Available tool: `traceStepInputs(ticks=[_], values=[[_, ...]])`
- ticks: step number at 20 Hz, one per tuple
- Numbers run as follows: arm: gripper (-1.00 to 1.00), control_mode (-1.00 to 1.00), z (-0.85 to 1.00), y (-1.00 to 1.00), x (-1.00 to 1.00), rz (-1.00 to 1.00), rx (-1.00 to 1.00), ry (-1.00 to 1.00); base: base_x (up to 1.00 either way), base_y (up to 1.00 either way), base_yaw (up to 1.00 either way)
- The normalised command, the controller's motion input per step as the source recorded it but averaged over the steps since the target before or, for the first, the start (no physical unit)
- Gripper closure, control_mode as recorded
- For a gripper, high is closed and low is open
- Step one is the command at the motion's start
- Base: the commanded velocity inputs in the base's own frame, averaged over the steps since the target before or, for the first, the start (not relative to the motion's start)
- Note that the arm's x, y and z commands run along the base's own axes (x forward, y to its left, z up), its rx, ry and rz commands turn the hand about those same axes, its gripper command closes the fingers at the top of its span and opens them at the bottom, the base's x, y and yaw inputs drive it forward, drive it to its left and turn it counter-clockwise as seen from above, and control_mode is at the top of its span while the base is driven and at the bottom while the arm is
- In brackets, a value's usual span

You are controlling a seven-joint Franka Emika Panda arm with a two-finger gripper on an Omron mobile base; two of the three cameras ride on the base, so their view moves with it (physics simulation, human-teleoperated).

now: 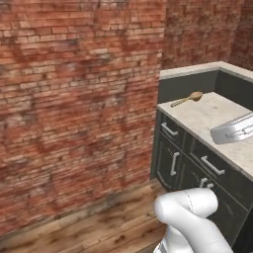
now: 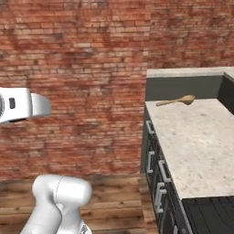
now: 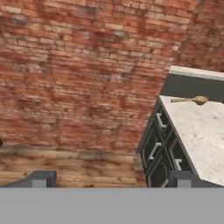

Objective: Organize the utensils by type. Pick up the wooden spoons from the counter and place them in the open cabinet. Then pick up the metallic utensils from the counter and place them in the open drawer.

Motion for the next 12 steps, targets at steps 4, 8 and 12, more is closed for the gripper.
traceStepInputs(ticks=[4,8,12], values=[[-1.0,1.0,0.0,0.0,0.0,0.0,0.0,0.0,0.47,-0.08,-0.72],[-1.0,1.0,0.0,0.0,0.0,0.0,0.0,0.0,0.57,-0.03,-0.68],[-1.0,1.0,0.0,0.0,0.0,0.0,0.0,0.0,0.67,0.0,-0.57]])
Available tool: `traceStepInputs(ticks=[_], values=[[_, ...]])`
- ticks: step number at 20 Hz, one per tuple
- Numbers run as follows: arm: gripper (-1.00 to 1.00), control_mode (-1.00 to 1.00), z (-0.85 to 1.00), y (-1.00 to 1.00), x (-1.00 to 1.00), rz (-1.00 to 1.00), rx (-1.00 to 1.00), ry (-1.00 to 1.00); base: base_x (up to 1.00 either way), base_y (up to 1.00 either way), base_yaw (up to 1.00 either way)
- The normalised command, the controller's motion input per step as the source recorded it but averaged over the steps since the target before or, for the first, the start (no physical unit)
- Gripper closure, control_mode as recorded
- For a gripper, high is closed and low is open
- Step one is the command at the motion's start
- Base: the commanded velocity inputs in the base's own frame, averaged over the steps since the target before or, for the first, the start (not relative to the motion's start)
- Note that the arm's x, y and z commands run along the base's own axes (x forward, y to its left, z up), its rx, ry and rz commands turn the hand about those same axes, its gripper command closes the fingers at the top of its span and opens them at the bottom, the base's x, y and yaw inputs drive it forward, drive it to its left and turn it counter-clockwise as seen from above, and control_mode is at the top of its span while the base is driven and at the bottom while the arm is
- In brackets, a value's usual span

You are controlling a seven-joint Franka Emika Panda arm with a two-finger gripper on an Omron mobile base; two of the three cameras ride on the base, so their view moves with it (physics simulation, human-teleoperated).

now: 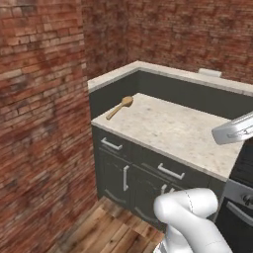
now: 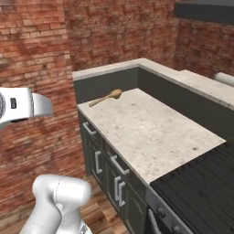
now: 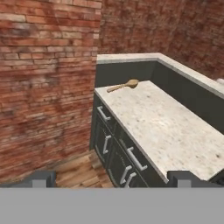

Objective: Organize the utensils by type. Pick up the wooden spoons from the counter and place them in the open cabinet. Then pick up the metallic utensils from the counter and place them in the open drawer.

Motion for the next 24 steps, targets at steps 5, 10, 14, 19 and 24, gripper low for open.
traceStepInputs(ticks=[5,10,14,19,24], values=[[-1.0,1.0,0.0,0.0,0.0,0.0,0.0,0.0,0.1,-0.04,-0.23],[-1.0,1.0,0.0,0.0,0.0,0.0,0.0,0.0,0.0,-0.02,-0.04],[-1.0,1.0,0.0,0.0,0.0,0.0,0.0,0.0,0.23,0.0,-0.08],[-1.0,1.0,0.0,0.0,0.0,0.0,0.0,0.0,0.47,0.08,-0.41],[-1.0,1.0,0.0,0.0,0.0,0.0,0.0,0.0,0.3,0.4,-0.47]])
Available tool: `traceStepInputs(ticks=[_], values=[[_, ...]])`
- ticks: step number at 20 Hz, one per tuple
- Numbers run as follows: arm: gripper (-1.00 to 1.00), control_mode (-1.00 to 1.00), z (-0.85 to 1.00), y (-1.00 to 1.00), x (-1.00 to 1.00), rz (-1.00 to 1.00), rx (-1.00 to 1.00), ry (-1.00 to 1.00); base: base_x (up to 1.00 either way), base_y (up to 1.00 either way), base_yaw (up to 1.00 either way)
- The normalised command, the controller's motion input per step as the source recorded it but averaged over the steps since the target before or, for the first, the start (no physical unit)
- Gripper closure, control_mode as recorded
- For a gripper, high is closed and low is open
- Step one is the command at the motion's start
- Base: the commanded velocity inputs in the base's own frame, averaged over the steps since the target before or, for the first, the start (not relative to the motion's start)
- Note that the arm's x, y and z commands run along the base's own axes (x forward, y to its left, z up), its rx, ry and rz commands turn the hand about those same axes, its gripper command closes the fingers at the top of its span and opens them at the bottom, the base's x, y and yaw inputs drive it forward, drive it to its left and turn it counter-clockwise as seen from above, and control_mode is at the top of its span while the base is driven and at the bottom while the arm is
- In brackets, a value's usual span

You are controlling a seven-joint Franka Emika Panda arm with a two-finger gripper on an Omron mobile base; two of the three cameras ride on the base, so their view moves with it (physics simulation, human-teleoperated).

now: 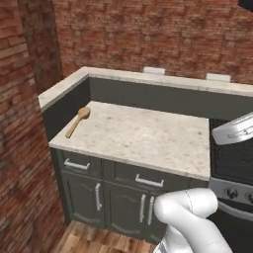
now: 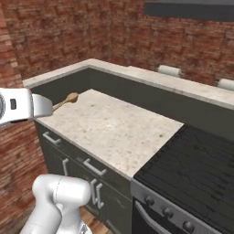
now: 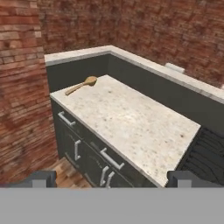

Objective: Organize the utensils by type. Pick up the wooden spoons from the counter and place them in the open cabinet. Then pick up the metallic utensils from the counter and place them in the open drawer.

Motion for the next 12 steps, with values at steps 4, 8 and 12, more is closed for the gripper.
traceStepInputs(ticks=[4,8,12], values=[[-1.0,1.0,0.0,0.0,0.0,0.0,0.0,0.0,0.26,0.62,-0.36],[-1.0,1.0,0.0,0.0,0.0,0.0,0.0,0.0,0.34,0.53,-0.23],[-1.0,1.0,0.0,0.0,0.0,0.0,0.0,0.0,0.35,0.44,-0.2]])
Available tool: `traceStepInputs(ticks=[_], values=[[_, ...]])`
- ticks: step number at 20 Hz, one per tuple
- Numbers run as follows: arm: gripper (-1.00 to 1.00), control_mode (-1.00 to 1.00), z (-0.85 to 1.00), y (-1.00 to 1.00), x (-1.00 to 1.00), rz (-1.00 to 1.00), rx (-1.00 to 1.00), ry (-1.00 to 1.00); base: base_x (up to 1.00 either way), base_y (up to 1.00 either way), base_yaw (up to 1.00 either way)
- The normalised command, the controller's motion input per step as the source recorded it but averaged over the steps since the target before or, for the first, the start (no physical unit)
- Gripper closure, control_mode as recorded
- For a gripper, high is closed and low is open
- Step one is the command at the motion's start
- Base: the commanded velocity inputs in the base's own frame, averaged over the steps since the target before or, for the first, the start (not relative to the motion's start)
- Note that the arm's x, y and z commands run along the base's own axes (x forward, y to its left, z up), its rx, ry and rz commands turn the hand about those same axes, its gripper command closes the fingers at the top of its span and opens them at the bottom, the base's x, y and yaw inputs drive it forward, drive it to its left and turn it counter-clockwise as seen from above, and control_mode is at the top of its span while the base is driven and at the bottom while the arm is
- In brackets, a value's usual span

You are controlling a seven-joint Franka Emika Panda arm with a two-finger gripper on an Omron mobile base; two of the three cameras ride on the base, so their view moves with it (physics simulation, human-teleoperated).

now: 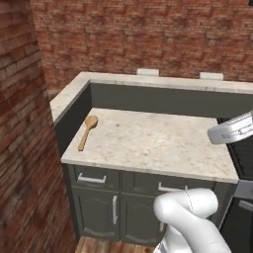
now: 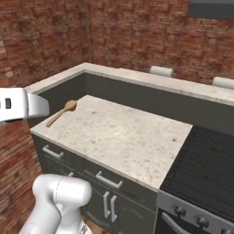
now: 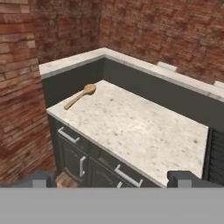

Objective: Organize the utensils by type. Pick up the wooden spoons from the counter and place them in the open cabinet. Then pick up the metallic utensils from the counter and place them in the open drawer.

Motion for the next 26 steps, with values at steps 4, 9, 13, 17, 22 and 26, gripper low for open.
traceStepInputs(ticks=[4,9,13,17,22,26], values=[[-1.0,1.0,0.0,0.0,0.0,0.0,0.0,0.0,0.34,0.36,-0.2],[-1.0,1.0,0.0,0.0,0.0,0.0,0.0,0.0,0.57,0.25,-0.11],[-1.0,1.0,0.0,0.0,0.0,0.0,0.0,0.0,0.45,0.28,-0.14],[-1.0,1.0,0.0,0.0,0.0,0.0,0.0,0.0,0.35,0.42,-0.18],[-1.0,1.0,0.0,0.0,0.0,0.0,0.0,0.0,0.43,0.34,-0.16],[-1.0,1.0,0.0,0.0,0.0,0.0,0.0,0.0,0.67,0.09,-0.19]])
